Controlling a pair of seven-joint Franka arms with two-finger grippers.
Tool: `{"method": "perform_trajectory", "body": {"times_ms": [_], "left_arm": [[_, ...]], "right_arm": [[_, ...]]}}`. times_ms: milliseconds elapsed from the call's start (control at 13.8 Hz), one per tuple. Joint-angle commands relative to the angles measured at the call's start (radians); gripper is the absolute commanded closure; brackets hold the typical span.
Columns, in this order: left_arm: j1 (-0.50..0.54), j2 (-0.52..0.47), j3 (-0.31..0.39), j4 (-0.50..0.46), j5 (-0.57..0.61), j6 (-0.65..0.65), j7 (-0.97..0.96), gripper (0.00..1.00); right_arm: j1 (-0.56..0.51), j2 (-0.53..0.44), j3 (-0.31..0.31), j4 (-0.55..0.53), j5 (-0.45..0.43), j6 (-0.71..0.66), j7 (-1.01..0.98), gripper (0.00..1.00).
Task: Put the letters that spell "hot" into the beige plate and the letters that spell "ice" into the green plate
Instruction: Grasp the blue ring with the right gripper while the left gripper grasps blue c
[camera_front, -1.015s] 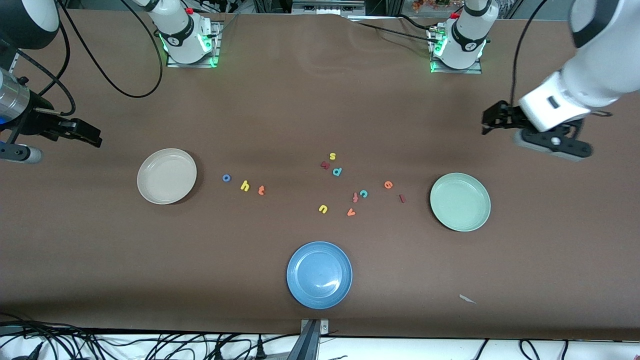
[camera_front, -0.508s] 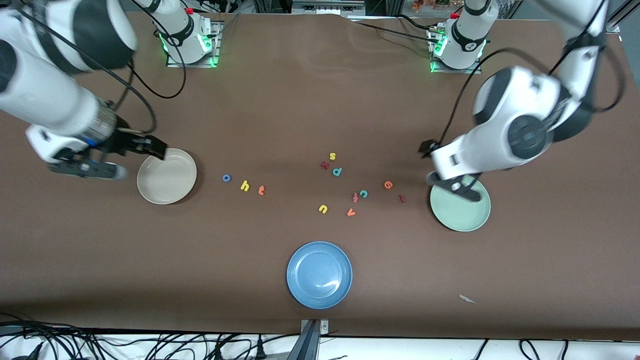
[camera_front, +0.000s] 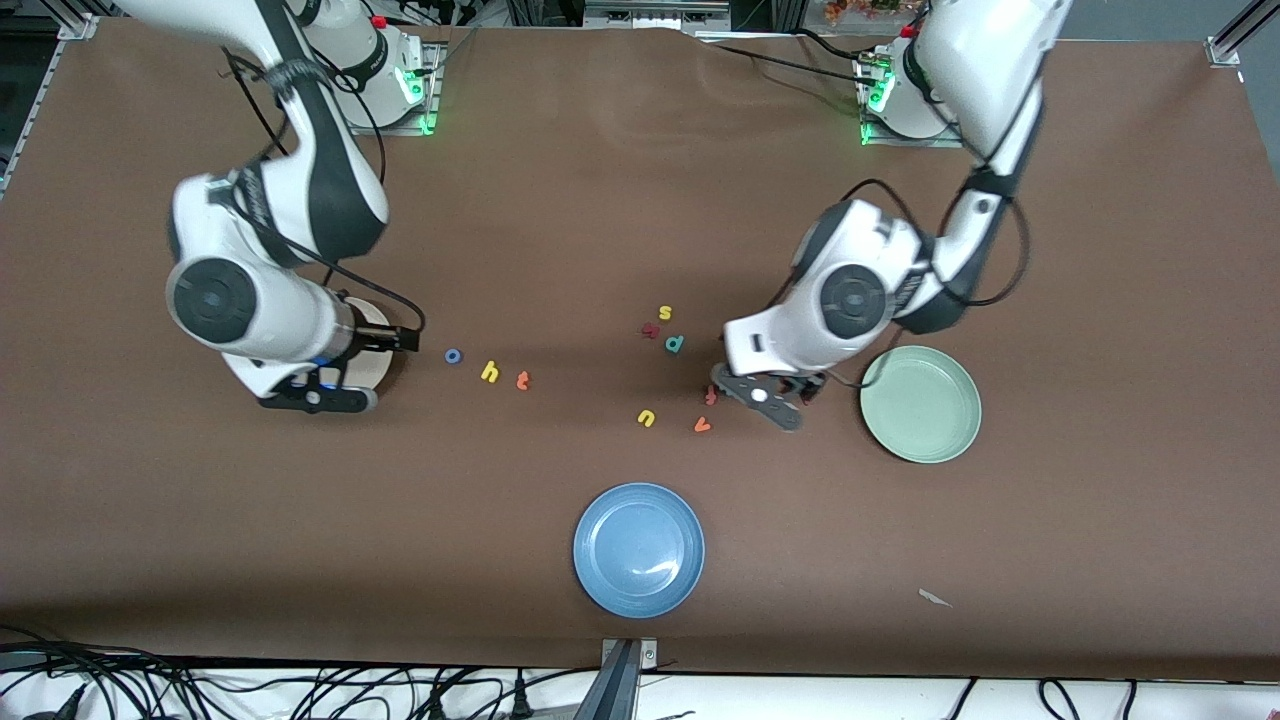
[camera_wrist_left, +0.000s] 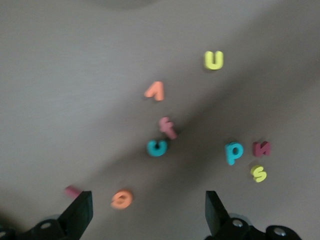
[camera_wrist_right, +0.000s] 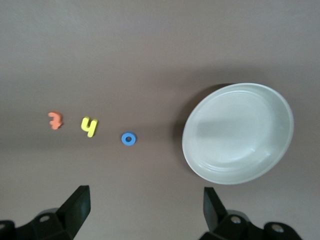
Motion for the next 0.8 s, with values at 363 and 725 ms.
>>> {"method": "perform_trajectory", "body": {"times_ms": [363,725], "left_arm": [[-0.043,0.125,0.023,0.021,0.08,0.155,0.022,0.17],[-0.053,0.145,0.023,0.012,0.144,0.167,0.028,0.26]], "right_arm": [[0.0,0.018,0.051,-0.264,0.046,0.323,0.0,0.01],[0.0,0.018,0.065,-0.396,0.05,0.524,0.0,0.01]]}}
